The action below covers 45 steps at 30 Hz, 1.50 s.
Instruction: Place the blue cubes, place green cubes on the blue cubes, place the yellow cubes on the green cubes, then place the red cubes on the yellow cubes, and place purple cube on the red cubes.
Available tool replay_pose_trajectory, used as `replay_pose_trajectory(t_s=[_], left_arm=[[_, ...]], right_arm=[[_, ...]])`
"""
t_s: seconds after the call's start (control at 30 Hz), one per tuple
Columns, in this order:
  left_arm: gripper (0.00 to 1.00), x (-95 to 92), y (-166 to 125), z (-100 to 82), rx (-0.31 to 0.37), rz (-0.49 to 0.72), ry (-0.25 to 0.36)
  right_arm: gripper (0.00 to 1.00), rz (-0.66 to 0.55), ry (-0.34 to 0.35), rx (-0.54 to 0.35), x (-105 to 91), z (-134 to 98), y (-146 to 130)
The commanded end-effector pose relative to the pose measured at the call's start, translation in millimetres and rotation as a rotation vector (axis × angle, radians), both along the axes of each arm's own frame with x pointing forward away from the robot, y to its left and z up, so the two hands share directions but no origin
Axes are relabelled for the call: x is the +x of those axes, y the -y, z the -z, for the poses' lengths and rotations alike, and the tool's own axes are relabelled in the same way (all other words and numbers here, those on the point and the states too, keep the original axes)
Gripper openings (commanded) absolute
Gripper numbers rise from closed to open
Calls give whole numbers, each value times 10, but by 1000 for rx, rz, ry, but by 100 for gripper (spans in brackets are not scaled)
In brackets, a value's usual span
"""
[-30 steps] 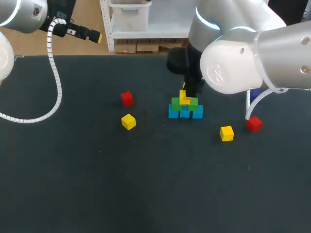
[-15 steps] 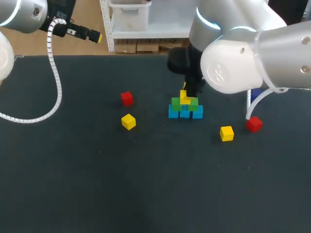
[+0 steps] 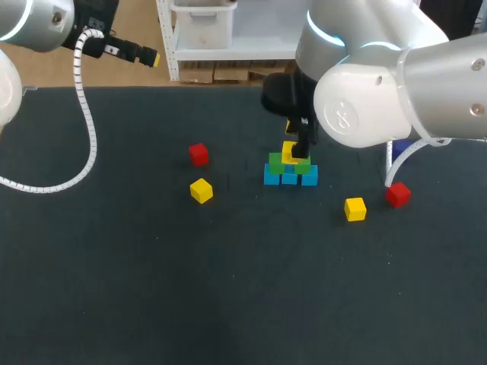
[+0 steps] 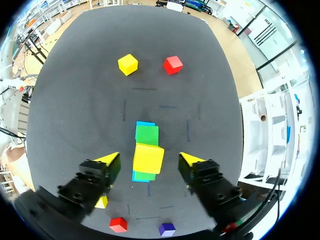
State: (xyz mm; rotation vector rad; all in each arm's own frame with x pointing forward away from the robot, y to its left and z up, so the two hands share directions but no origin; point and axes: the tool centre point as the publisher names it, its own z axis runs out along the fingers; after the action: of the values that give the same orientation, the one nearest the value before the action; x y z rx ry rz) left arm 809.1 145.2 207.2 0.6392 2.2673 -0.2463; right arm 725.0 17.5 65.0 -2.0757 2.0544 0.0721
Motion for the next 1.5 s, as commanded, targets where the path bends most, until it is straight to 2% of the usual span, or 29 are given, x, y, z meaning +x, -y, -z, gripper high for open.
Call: replay_pose_trajectory(t_s=[0.03, 0.07, 0.17, 0.3, 0.87, 1.1, 1.23, 1.3, 1.4, 1.5], left_arm=[[100, 9, 3, 4, 0, -1, 1], [100, 9, 3, 4, 0, -1, 1], [100, 9, 3, 4, 0, -1, 1], [100, 9, 3, 4, 0, -1, 1], [100, 9, 3, 4, 0, -1, 1], [100, 9, 3, 4, 0, -1, 1], [100, 9, 3, 4, 0, -1, 1], [100, 9, 3, 4, 0, -1, 1], [100, 9, 3, 4, 0, -1, 1], [100, 9, 3, 4, 0, -1, 1]], right_arm=[[95, 5, 8, 2, -10, 4, 10], [92, 6, 8, 3, -9, 2, 9], [72, 4, 10, 6, -12, -3, -2], [50, 0, 11, 9, -13, -9, -12], [43, -11, 9, 13, -18, -15, -31], [47, -11, 9, 14, -18, -25, -26], [45, -7, 9, 12, -13, -25, -19], [42, -8, 8, 12, -17, -20, -20], [31, -11, 7, 12, -23, -17, -25], [31, -15, 8, 13, -25, -17, -29]])
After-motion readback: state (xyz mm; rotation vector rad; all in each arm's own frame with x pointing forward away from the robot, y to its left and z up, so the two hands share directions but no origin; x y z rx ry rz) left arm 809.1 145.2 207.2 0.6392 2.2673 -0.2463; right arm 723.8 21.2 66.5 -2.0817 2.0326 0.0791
